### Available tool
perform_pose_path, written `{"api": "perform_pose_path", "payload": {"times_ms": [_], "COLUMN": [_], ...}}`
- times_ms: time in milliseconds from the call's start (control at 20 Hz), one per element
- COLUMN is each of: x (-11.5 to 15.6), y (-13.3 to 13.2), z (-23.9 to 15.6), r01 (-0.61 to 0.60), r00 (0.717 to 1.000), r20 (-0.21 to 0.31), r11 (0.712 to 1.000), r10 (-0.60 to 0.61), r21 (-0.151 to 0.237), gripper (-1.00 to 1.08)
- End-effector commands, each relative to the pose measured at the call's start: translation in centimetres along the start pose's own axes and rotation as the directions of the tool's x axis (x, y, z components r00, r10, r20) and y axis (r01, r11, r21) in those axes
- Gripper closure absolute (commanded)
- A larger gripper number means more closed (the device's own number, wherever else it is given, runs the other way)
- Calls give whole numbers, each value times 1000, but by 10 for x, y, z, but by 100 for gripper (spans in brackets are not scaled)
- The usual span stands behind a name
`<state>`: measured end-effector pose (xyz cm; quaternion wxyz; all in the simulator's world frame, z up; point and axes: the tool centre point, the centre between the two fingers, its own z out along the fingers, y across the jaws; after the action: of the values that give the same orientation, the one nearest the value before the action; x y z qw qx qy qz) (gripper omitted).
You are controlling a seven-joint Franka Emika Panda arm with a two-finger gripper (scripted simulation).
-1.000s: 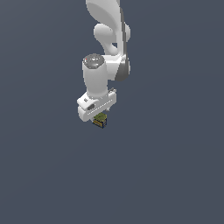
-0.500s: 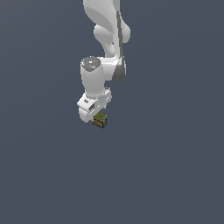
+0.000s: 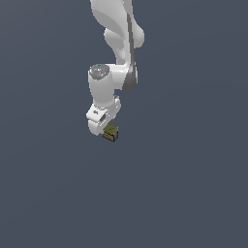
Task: Pick up the object and move it to a goal position.
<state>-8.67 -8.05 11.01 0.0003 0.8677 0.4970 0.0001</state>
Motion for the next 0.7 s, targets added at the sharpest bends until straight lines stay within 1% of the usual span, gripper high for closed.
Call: {"api": "perform_pose_path", "payload": {"times_ms": [0, 350, 650], "x": [-1, -1, -1], "y": [-1, -1, -2], "z": [1, 6, 32], "r01": [13, 11, 14], "r00": [1000, 1000, 1000], "r20": [0, 0, 0], "r11": [1000, 1000, 1000], "r10": [-13, -11, -14], "r21": [1, 1, 1], "gripper": [-92, -92, -92]}}
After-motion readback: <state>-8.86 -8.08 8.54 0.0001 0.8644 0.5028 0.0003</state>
